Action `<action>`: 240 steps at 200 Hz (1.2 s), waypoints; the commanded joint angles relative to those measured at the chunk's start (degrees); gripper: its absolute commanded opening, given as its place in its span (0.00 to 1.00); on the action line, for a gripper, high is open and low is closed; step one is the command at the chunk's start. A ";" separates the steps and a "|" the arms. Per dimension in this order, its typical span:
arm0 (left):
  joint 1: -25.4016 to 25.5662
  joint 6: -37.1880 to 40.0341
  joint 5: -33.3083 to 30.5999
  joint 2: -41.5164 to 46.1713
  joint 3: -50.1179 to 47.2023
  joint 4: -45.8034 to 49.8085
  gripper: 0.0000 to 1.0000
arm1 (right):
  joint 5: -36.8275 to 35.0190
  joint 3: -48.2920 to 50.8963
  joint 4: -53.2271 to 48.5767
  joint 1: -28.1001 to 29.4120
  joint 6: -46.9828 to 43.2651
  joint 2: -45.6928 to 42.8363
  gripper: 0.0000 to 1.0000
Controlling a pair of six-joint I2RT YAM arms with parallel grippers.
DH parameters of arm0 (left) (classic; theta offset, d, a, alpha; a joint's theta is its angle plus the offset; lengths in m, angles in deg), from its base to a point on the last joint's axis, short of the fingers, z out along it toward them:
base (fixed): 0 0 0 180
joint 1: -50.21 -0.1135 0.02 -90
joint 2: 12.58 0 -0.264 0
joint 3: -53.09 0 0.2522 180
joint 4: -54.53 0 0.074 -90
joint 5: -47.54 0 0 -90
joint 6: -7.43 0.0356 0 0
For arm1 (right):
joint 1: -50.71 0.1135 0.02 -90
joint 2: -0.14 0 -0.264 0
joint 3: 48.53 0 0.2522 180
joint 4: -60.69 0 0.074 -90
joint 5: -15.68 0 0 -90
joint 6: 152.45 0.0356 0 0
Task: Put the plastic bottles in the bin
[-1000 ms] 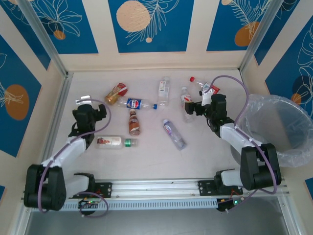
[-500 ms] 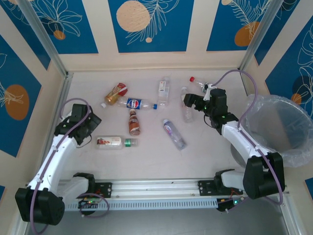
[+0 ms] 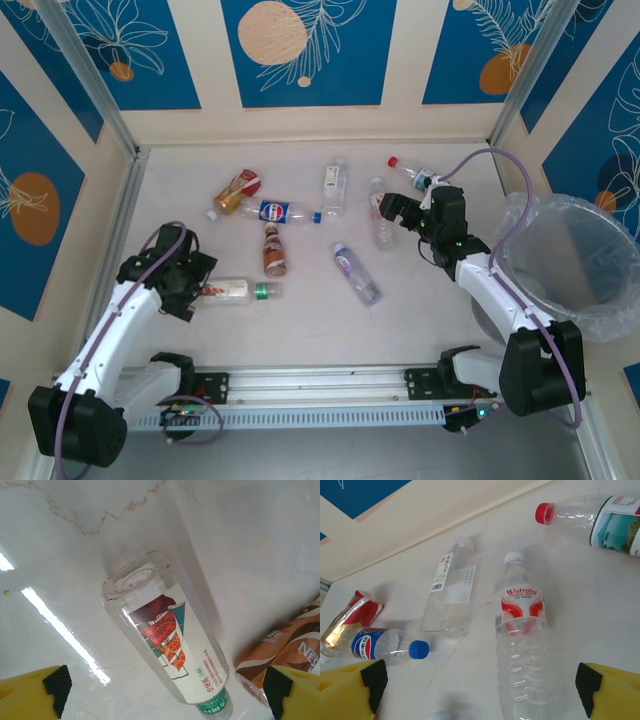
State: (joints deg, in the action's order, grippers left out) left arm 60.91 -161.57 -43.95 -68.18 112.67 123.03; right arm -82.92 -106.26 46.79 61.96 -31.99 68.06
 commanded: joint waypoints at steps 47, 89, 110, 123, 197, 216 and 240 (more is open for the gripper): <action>0.62 -15.80 3.37 -6.10 -8.19 -11.36 1.00 | -2.21 1.61 -3.67 0.44 0.57 -6.40 0.99; 0.56 -13.65 2.73 -13.40 -5.92 -12.67 1.00 | -3.12 2.48 -6.13 0.65 -0.29 -8.57 0.99; 0.61 -14.01 2.46 -15.69 -6.87 -13.37 0.99 | -3.86 2.74 -6.23 0.77 -0.57 -9.00 0.99; 0.60 -14.45 1.54 -16.20 -8.14 -15.13 0.97 | -3.95 2.66 -6.09 0.80 -0.65 -8.95 0.99; 0.59 -10.62 -4.04 -19.98 -8.71 -17.34 0.71 | -3.53 1.25 -5.91 1.16 -1.13 -7.93 0.99; 0.59 -8.59 -4.38 -21.46 -8.51 -18.25 0.67 | -3.35 1.15 -6.09 1.32 -1.19 -7.87 0.99; 0.57 -5.85 -4.91 -23.50 -7.47 -18.27 0.58 | -3.09 0.72 -6.85 1.57 -1.02 -8.06 0.99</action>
State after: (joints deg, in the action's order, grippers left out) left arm 61.02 -170.71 -46.45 -88.59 105.39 105.94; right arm -85.93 -104.27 41.17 62.88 -32.45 60.34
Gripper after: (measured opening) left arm 0.618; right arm 0.994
